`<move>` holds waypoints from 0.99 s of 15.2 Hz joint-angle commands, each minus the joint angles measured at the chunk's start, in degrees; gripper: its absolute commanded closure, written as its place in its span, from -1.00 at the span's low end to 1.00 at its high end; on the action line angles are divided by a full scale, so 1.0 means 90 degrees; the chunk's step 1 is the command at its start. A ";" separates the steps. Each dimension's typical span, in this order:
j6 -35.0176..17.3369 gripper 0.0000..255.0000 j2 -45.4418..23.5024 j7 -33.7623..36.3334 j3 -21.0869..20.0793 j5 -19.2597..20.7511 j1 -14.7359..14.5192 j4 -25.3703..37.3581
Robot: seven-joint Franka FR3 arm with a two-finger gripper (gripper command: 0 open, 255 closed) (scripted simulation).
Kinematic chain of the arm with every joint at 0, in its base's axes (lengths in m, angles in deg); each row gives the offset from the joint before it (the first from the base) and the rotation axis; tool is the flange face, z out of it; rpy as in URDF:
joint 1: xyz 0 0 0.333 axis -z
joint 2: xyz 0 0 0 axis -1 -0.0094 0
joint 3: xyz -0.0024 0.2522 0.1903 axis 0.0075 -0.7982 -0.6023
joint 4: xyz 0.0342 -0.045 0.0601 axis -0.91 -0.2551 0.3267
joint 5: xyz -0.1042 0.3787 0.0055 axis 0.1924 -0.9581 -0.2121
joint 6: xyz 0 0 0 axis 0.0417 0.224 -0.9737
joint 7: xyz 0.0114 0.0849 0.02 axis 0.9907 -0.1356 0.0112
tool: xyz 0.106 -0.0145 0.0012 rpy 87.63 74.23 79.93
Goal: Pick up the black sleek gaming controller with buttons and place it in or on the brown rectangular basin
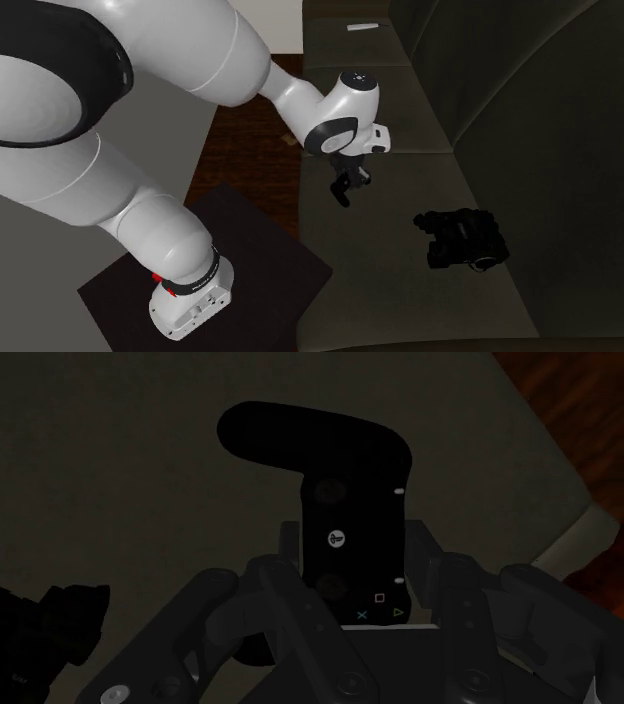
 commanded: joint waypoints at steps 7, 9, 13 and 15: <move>0.0093 1.00 -0.0936 0.0915 -0.0646 -0.0479 -0.0653 0.0999; 0.0151 1.00 -0.1211 0.1126 -0.0785 -0.0570 -0.0788 0.1327; 0.0316 1.00 -0.1787 0.1536 -0.1028 -0.0705 -0.1031 0.2063; 0.0423 1.00 -0.2088 0.1735 -0.1130 -0.0752 -0.1141 0.2471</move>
